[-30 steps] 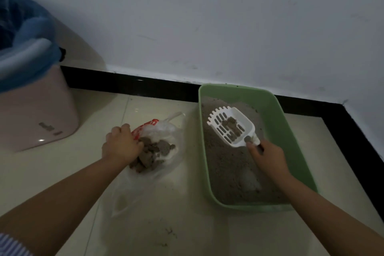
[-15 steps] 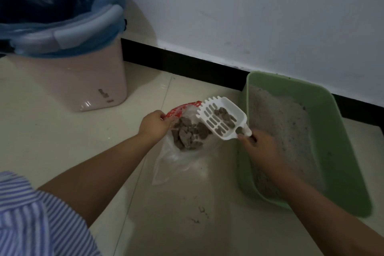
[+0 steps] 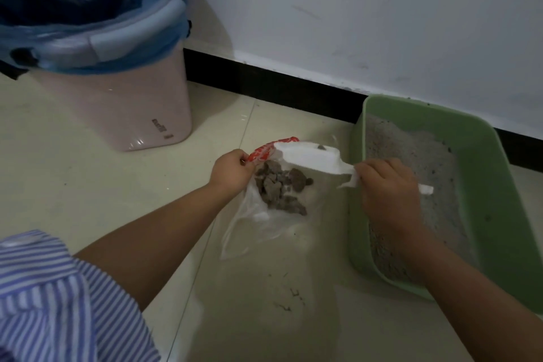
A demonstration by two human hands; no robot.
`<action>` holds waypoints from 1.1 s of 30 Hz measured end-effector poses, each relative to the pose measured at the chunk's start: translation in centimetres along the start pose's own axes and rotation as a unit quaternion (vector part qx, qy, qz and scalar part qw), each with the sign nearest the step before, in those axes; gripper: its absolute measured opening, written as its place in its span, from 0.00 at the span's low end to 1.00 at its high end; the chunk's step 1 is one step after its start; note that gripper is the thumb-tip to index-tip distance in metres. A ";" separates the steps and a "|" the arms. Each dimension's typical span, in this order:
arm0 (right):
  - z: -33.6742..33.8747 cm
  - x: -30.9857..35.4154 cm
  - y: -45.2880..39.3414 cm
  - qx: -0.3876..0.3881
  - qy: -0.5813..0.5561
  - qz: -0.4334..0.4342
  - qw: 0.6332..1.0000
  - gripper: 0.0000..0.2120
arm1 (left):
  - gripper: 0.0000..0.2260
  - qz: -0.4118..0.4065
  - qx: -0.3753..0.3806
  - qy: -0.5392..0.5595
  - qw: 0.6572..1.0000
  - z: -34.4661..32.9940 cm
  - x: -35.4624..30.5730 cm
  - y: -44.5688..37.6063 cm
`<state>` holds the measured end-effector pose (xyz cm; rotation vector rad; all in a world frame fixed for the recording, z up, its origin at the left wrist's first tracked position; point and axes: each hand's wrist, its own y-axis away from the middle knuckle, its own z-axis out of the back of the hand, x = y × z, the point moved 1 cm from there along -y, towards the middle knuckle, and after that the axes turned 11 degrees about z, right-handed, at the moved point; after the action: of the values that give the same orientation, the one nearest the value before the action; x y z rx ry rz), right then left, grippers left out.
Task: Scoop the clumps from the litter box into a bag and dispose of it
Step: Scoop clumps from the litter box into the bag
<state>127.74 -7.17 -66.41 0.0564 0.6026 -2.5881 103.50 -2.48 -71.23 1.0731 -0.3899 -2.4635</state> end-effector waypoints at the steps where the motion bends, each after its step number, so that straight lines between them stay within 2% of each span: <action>1: 0.2 -0.2 0.0 -0.008 -0.012 -0.010 1.000 0.10 | 0.09 0.000 -0.001 -0.001 1.000 0.1 0.0 0.0; 6: 2.3 -1.7 -0.1 -0.033 -0.052 -0.030 0.998 0.12 | 0.10 0.000 -0.001 -0.002 1.000 0.1 0.1 0.4; 8: 2.9 -2.1 0.0 -0.015 -0.060 -0.051 0.997 0.11 | 0.10 0.006 0.001 -0.006 1.000 0.0 0.2 0.5; 10: 3.2 -2.4 0.2 0.039 -0.076 -0.101 0.991 0.08 | 0.12 0.026 0.008 -0.011 1.000 -0.2 0.4 0.6; 12: 2.9 -2.6 0.6 0.108 -0.099 -0.146 0.978 0.08 | 0.18 0.068 0.046 0.001 0.997 -0.7 0.7 1.2; 15: 2.5 -3.3 1.1 0.138 -0.096 -0.164 0.972 0.09 | 0.28 0.140 0.141 0.043 0.979 -1.9 1.5 3.1; 18: 2.7 -4.7 2.1 0.119 -0.131 -0.245 0.953 0.10 | 0.26 0.202 0.182 0.075 0.960 -3.1 2.1 4.8; 19: 3.0 -5.0 2.6 0.097 -0.116 -0.247 0.957 0.10 | 0.24 0.212 0.176 0.090 0.957 -3.4 2.2 5.0; 22: 3.9 -4.9 4.7 0.071 -0.043 -0.140 0.987 0.10 | 0.19 0.202 0.143 0.155 0.956 -4.1 2.1 5.0; 25: 3.6 -4.3 6.8 0.133 -0.071 -0.101 0.983 0.11 | 0.22 0.148 0.098 0.141 0.974 -4.8 1.2 5.1; 27: 3.5 -4.6 7.2 0.118 -0.107 -0.139 0.977 0.12 | 0.26 0.128 0.064 0.124 0.982 -5.1 0.6 5.4; 30: 4.2 -5.9 7.1 0.090 -0.156 -0.230 0.956 0.06 | 0.32 0.107 0.026 0.130 0.985 -5.3 0.2 5.8; 33: 4.6 -7.6 7.6 0.115 -0.131 -0.300 0.938 0.08 | 0.34 0.096 0.007 0.137 0.986 -5.1 0.0 6.3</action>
<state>138.29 -11.73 -64.28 -0.4598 0.2312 -3.1657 108.99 -8.34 -72.00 1.2944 -0.4032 -2.1132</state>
